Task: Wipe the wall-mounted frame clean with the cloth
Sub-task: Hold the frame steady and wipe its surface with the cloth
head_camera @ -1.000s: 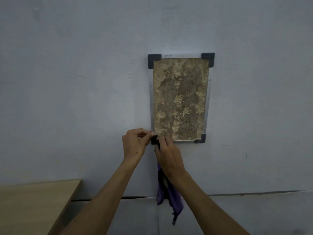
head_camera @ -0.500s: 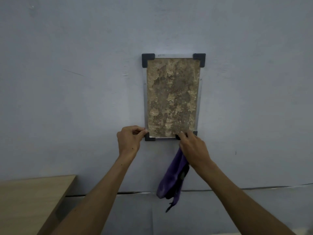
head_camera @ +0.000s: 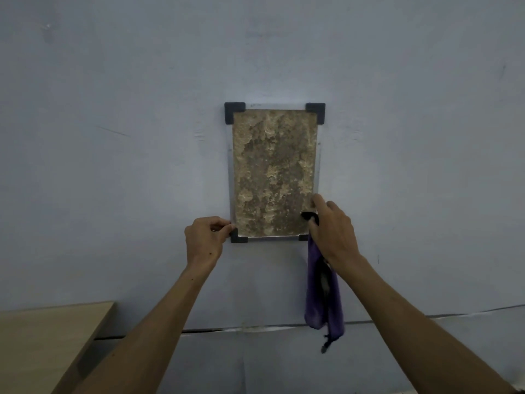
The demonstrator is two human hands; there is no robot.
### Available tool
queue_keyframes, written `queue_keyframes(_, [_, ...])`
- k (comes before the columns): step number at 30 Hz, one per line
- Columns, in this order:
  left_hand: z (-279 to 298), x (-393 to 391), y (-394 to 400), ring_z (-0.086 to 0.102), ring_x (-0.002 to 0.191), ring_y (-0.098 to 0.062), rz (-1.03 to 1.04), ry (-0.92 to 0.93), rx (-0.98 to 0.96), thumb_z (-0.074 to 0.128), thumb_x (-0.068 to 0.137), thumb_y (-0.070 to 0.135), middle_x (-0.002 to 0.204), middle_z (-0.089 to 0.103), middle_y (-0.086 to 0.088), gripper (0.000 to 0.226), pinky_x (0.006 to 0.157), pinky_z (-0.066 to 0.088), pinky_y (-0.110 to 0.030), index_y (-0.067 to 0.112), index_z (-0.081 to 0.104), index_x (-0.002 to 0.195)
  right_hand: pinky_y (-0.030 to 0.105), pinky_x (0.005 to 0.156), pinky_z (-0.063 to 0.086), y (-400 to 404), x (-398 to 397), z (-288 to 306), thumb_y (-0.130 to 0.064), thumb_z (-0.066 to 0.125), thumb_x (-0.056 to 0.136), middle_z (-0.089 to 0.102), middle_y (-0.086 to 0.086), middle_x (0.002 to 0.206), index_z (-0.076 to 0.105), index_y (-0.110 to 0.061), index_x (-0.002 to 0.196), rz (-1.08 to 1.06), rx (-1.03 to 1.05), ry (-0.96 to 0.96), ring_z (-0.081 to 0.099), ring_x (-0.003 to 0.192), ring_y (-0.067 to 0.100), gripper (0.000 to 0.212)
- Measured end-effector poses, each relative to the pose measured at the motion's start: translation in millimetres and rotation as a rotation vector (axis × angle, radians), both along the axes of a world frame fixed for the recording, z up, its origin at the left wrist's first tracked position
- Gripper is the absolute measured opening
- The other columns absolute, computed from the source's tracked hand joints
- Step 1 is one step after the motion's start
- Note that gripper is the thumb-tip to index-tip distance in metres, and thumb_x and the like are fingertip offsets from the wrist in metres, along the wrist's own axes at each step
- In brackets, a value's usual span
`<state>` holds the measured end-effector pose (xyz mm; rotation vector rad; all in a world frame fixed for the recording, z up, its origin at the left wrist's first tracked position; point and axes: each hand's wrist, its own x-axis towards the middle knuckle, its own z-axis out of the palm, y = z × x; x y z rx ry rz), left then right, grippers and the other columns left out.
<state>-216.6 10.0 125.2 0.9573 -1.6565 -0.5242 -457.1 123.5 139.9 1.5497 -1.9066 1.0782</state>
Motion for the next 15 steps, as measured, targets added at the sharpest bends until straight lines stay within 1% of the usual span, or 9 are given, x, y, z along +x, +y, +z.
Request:
queue_keyframes(2, [0.3,-0.4,-0.7,0.072,0.069,-0.007,0.012,-0.013,0.0,0.082,0.083,0.021,0.074,0.074,0.007,0.005,0.074,0.064,-0.035,0.017,0.081,0.087,0.032,0.055,0.04,1.2,0.6,12.8,-0.005,0.057,0.097,0.054,0.011,0.087,0.054,-0.012,0.124,0.029,-0.032,0.019,0.053,0.063,0.026,0.028])
queue_keyframes(5, [0.3,-0.9,-3.5,0.072,0.069,-0.009,0.013,-0.03,0.008,0.082,0.083,0.021,0.074,0.074,0.005,0.007,0.074,0.064,-0.035,0.016,0.081,0.088,0.03,0.056,0.034,-2.9,-2.9,42.9,-0.007,0.055,0.097,0.054,0.011,0.086,0.057,-0.011,0.112,0.04,-0.092,0.016,0.049,0.064,0.026,0.016])
queue_keyframes(8, [5.0,-0.5,-4.4,0.072,0.069,-0.009,0.033,-0.073,0.012,0.083,0.082,0.019,0.075,0.075,0.002,0.01,0.075,0.064,-0.035,0.014,0.081,0.09,0.03,0.054,0.027,-10.0,-6.2,81.3,-0.006,0.057,0.094,0.054,0.01,0.084,0.058,-0.009,0.105,0.044,-0.173,0.014,0.047,0.066,0.025,0.011])
queue_keyframes(10, [12.4,-0.4,-6.4,0.07,0.071,-0.01,0.067,-0.151,-0.018,0.084,0.08,0.017,0.081,0.076,-0.001,0.017,0.075,0.062,-0.03,0.012,0.079,0.095,0.031,0.057,0.029,-13.9,-8.0,106.2,-0.005,0.058,0.093,0.056,0.011,0.083,0.057,-0.008,0.1,0.039,-0.225,0.007,0.049,0.068,0.026,0.009])
queue_keyframes(12, [24.9,-0.9,-7.4,0.068,0.071,-0.012,0.121,-0.245,-0.08,0.083,0.081,0.017,0.086,0.075,-0.003,0.023,0.07,0.057,-0.026,0.011,0.073,0.101,0.032,0.059,0.035,-17.1,-9.2,127.5,-0.004,0.059,0.092,0.059,0.011,0.083,0.056,-0.008,0.099,0.041,-0.275,-0.01,0.052,0.07,0.026,0.009])
queue_keyframes(15, [55.9,-5.3,-3.8,0.065,0.069,-0.013,0.169,-0.279,-0.198,0.08,0.084,0.02,0.08,0.067,0.003,0.03,0.067,0.06,-0.035,0.014,0.059,0.105,0.033,0.061,0.039,-19.4,-8.6,155.5,-0.004,0.06,0.092,0.061,0.01,0.084,0.056,-0.009,0.1,0.06,-0.346,-0.042,0.055,0.072,0.025,0.011])
